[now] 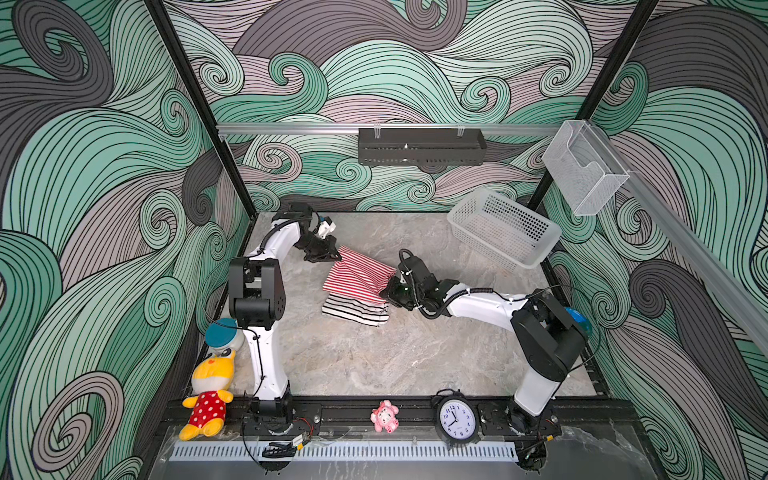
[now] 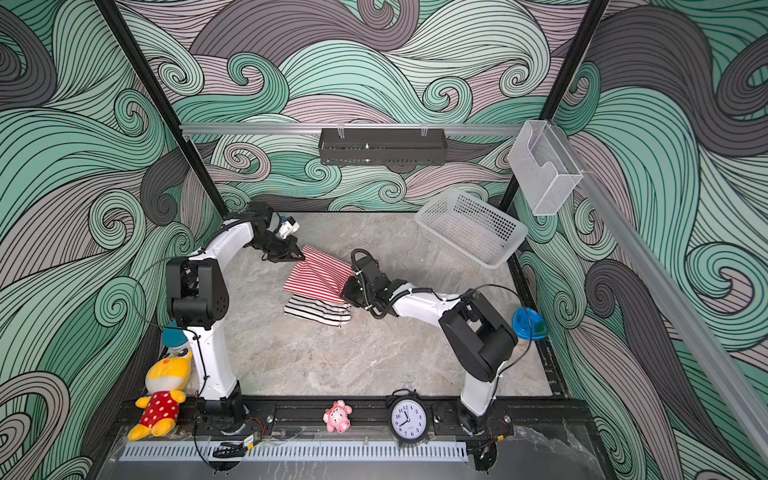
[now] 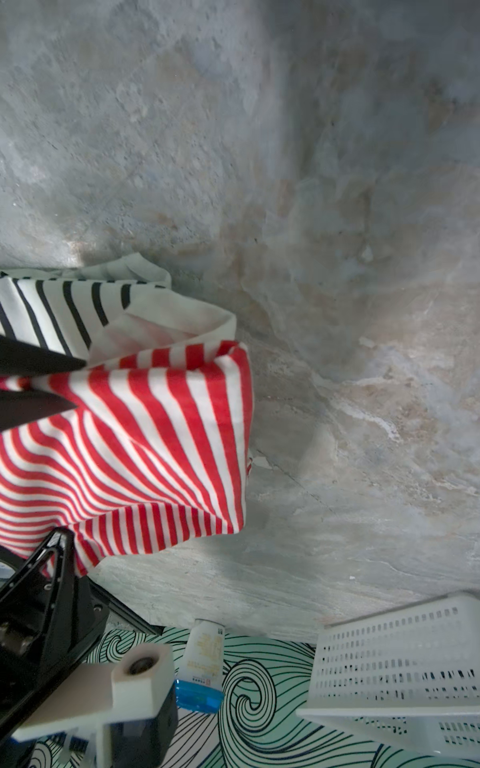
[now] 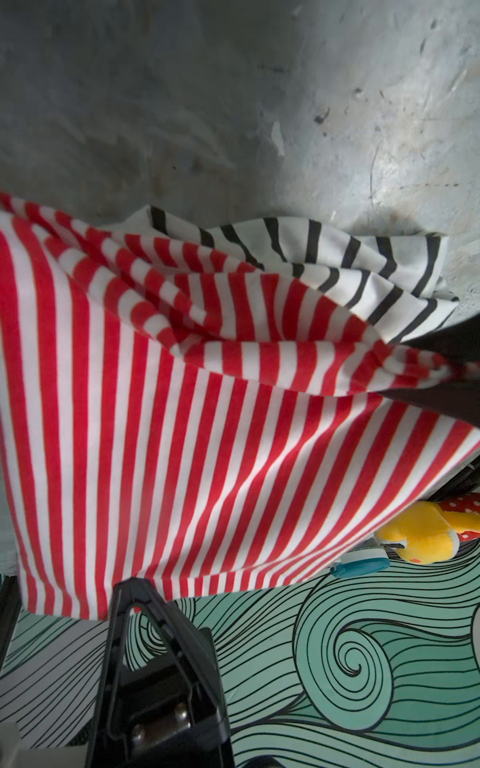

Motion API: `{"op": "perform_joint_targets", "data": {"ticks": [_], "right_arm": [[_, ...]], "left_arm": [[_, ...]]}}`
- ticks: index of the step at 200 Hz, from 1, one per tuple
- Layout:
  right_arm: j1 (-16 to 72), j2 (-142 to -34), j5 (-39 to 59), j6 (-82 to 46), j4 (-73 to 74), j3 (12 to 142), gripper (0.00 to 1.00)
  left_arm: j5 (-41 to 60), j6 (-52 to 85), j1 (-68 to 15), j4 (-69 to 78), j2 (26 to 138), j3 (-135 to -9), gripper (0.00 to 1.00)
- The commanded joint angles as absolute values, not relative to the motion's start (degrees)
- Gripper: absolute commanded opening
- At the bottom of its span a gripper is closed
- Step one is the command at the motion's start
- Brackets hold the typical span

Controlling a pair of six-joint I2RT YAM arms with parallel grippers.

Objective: Fold and stack the tank tops
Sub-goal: 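Carry the red top with both grippers and lay it onto the black-and-white top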

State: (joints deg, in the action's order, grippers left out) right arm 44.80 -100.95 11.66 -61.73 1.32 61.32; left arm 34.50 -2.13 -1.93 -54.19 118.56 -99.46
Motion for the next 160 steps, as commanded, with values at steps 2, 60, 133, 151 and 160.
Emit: {"op": "perform_joint_targets", "data": {"ticks": [2, 60, 133, 151, 160], "right_arm": [[45.9, -98.4, 9.6, -61.9, -1.5, 63.0, 0.0], [48.5, -97.5, 8.2, -60.9, -4.5, 64.5, 0.0], [50.9, -98.3, 8.1, -64.5, -0.1, 56.2, 0.0], [52.2, -98.6, 7.7, -65.2, 0.4, 55.2, 0.0], [53.0, -99.2, 7.6, -65.5, 0.5, 55.0, 0.0]], "left_arm": [[35.3, -5.2, -1.6, -54.4, 116.7, -98.9, 0.0], [35.2, -5.0, -1.3, -53.9, 118.4, -97.3, 0.0], [35.3, -6.0, -1.3, -51.3, 117.7, -88.3, 0.0], [34.7, -6.4, -1.3, -50.6, 118.1, -86.7, 0.0], [33.9, -6.7, -1.3, -50.6, 118.4, -86.4, 0.0]]}}
